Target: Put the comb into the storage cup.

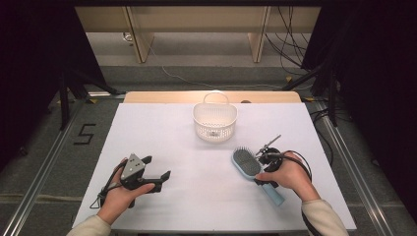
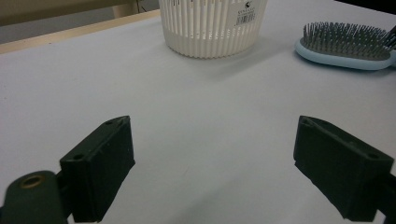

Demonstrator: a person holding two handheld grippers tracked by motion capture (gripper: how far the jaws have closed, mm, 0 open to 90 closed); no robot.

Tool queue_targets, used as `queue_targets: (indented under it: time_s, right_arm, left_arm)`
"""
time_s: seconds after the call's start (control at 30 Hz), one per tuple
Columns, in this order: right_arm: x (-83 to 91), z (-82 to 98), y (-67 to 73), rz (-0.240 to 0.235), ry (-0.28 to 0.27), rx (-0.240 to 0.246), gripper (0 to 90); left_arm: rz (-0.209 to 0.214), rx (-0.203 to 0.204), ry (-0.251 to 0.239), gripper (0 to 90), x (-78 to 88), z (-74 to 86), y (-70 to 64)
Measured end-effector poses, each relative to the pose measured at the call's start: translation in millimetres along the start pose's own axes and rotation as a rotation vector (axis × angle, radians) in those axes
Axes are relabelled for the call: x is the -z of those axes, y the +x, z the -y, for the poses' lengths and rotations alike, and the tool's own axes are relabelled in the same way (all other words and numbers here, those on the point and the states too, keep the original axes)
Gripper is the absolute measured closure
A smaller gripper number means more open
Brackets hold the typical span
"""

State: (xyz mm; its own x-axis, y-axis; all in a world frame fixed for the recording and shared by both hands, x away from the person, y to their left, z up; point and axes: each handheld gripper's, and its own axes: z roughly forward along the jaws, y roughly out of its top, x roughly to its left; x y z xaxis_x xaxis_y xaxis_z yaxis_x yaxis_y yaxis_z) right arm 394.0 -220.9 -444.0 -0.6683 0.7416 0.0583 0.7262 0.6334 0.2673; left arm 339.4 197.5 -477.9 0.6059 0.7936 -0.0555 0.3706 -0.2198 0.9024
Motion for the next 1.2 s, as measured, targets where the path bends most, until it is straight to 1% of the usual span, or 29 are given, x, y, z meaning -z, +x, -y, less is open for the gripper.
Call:
queue_targets:
  time_s: [0.07,0.1,0.17,0.2,0.27,0.3,0.5,0.63,0.8,0.87,1.2]
  right_arm:
    - [-3.2,-3.1,2.6,0.006,0.04,-0.007,45.4]
    - [-4.2,-4.1,3.0,0.013,0.051,0.001,45.6]
    - [-7.1,-6.8,4.9,0.019,0.069,-0.004,48.0]
    - [-8.5,-8.2,5.6,0.017,0.089,-0.006,48.8]
    - [-10.4,-9.7,7.1,0.024,0.111,-0.009,49.6]
    - [-11.1,-10.2,6.9,0.026,0.112,-0.001,49.7]
    - [-14.6,-13.6,8.8,0.045,0.145,-0.002,52.9]
    - [-15.7,-16.5,11.1,0.075,0.164,-0.013,56.9]
    - [-16.9,-20.5,12.8,0.089,0.191,-0.029,59.0]
    - [-16.9,-21.3,13.1,0.09,0.197,-0.036,62.7]
    - [-17.0,-21.7,14.2,0.086,0.202,-0.076,67.2]
  left_arm:
    - [0.0,0.0,0.0,11.7,0.0,0.0,0.1]
    - [0.0,0.001,-0.001,11.7,0.1,-0.1,0.1]
    - [-0.001,0.001,-0.003,11.8,0.3,-0.2,0.0]
    - [-0.002,0.002,-0.003,11.8,0.4,-0.2,0.0]
    - [-0.003,0.003,-0.005,11.9,0.5,-0.2,0.3]
    - [-0.002,0.002,-0.004,11.9,0.4,-0.2,0.4]
    - [-0.003,0.001,-0.005,12.0,0.4,-0.3,0.1]
    - [0.0,0.0,-0.003,12.1,0.1,-0.3,0.0]
    - [-0.002,0.001,-0.004,12.1,0.3,-0.2,0.0]
    - [-0.002,0.002,-0.004,12.1,0.3,-0.2,-0.1]
    - [0.0,-0.002,-0.004,12.2,0.2,-0.3,-0.2]
